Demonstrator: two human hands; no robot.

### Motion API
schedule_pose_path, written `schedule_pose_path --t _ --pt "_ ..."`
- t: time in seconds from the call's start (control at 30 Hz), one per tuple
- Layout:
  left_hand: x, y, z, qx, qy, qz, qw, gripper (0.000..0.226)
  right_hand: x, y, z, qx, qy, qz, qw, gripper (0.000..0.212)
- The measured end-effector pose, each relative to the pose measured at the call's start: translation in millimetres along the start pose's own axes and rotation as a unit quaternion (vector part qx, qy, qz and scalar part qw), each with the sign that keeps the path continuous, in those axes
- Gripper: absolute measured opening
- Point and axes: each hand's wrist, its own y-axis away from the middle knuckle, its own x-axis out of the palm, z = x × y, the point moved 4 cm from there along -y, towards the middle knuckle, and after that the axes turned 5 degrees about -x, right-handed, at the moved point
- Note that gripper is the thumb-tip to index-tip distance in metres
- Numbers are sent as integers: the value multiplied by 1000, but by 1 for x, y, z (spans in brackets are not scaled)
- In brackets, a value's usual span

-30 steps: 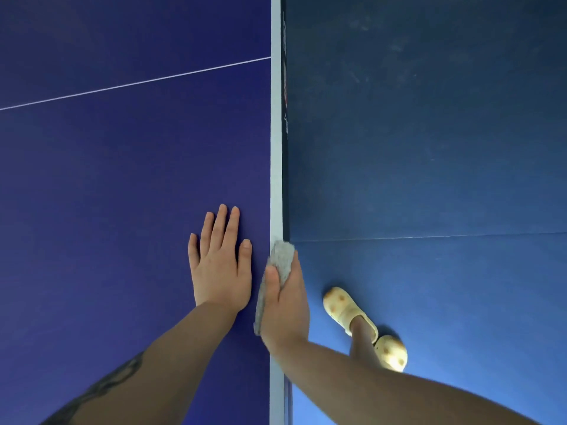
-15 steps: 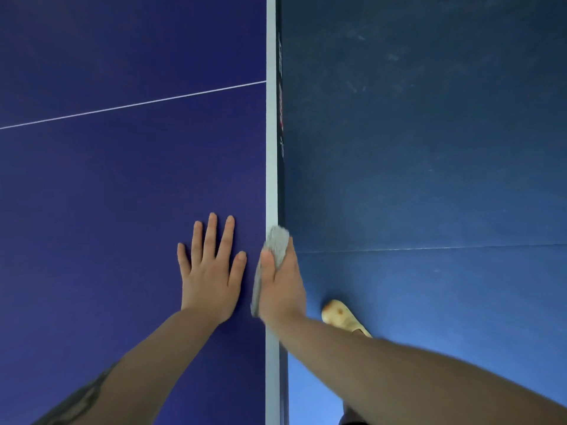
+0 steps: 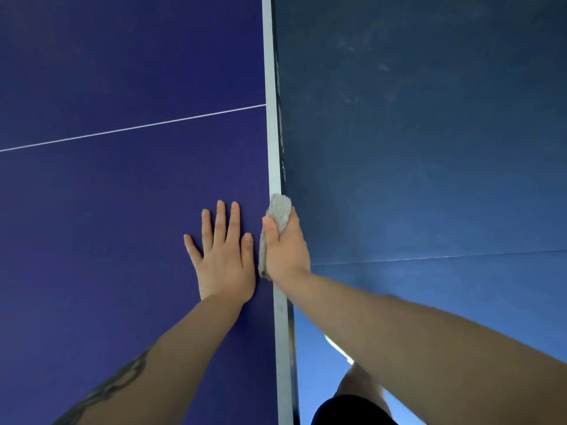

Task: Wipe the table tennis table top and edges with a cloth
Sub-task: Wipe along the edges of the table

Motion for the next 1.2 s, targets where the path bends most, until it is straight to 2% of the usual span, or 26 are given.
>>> schedule_pose_path --t 0.1,0.23,0.3,0.43,0.53,0.63,0.73,0.8,0.9,1.1,1.2 --pt "-1 2 3 -9 33 -14 999 63 -2 -29 16 9 12 -15 1000 66" --pt "-4 1 10 -77 113 -45 990 58 -3 31 7 -26 67 -12 997 73" --pt "-4 0 11 -86 102 -50 990 60 -2 42 8 -45 128 -4 991 81" --pt "-4 0 10 -80 89 -46 992 64 2 -1 38 -79 223 -23 971 90" --pt "-5 0 10 -83 77 -41 993 63 2 -42 53 -36 180 -26 983 81" --pt "-5 0 9 -82 57 -27 995 64 -3 -55 49 25 96 -56 994 56" --pt "-2 -2 9 -71 19 -16 997 65 -8 -22 26 82 14 -54 995 45" --pt "-3 -3 12 -57 9 -6 998 64 -8 16 8 84 0 -33 996 42" --pt "-9 -13 15 -16 3 9 1000 64 -5 43 -1 33 28 -24 999 51" --pt "-16 -64 -12 44 11 19 999 54 0 -65 24 4 10 10 1000 62" --pt "-15 -87 -27 54 7 24 998 55 0 -54 17 -17 5 5 1000 62"
